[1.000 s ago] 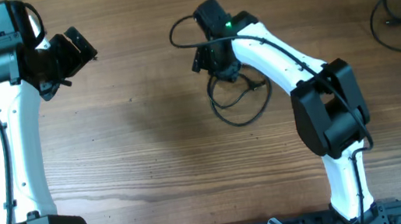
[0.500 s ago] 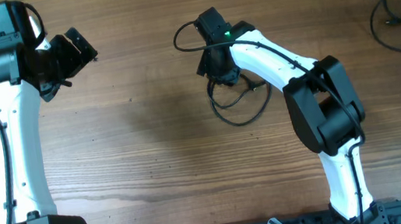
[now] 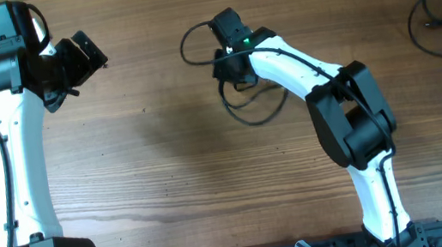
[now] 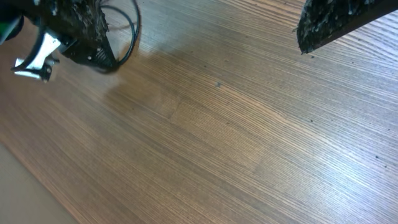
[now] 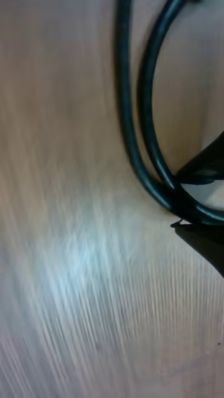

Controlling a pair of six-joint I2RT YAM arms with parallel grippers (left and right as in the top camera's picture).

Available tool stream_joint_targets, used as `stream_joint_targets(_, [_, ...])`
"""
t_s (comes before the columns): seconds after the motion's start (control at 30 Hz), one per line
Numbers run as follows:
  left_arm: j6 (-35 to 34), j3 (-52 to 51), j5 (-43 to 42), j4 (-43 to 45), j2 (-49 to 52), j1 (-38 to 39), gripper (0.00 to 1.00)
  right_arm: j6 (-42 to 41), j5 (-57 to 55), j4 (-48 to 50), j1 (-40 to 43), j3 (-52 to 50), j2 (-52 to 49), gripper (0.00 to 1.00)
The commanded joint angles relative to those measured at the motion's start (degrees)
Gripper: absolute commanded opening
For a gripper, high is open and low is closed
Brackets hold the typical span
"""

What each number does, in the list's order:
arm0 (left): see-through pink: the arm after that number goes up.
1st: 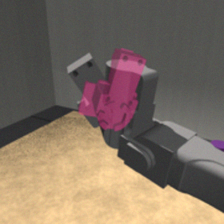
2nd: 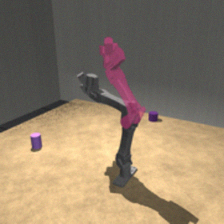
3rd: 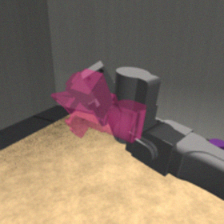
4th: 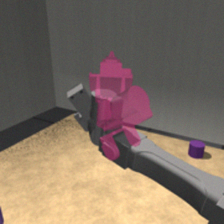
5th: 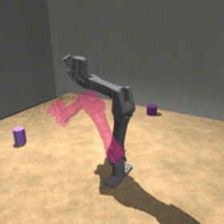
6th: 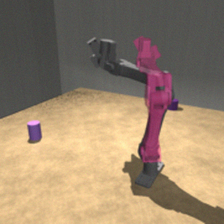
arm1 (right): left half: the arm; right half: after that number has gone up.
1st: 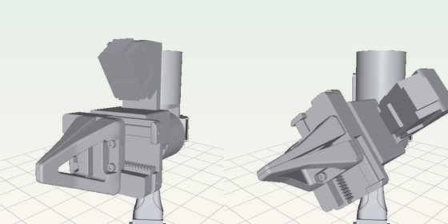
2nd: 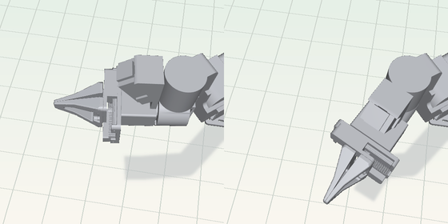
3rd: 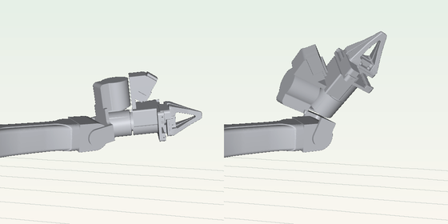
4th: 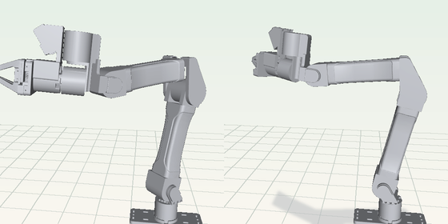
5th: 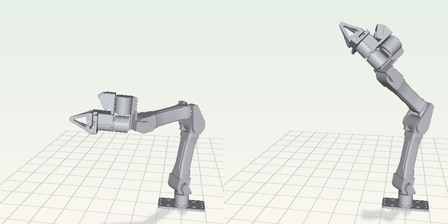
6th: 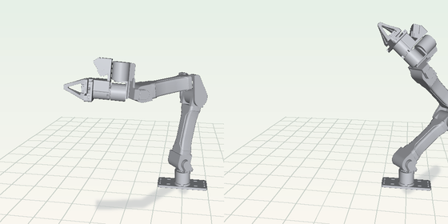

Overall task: Untangle cables
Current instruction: 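Lower the right gripper onto the small black cable loop and grasp it, then carry the cable loop with the right gripper to the upper right corner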

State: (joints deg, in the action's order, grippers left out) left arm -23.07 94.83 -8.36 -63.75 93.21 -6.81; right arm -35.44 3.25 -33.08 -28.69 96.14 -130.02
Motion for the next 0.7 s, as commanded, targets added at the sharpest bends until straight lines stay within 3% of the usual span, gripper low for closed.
stream_joint_targets(0.0, [-0.3,0.5,0.5,-0.4,-0.1,-0.1,1.0,20.7,1.1,-0.5,0.0,1.7,-2.8,0.05])
stream_joint_targets(0.3, [-0.3,0.5,0.5,-0.4,-0.1,-0.1,1.0,36.6,-8.6,-6.8,3.3,4.0,-2.9,0.04])
stream_joint_targets(0.57, [-0.3,0.5,0.5,-0.4,-0.1,-0.1,1.0,33.7,0.6,-8.6,8.0,2.8,-2.9,0.04])
stream_joint_targets(0.67, [-0.3,0.5,0.2,-0.4,-0.1,-0.1,1.0,31.9,-6.7,-8.5,8.7,1.2,-2.9,0.04])
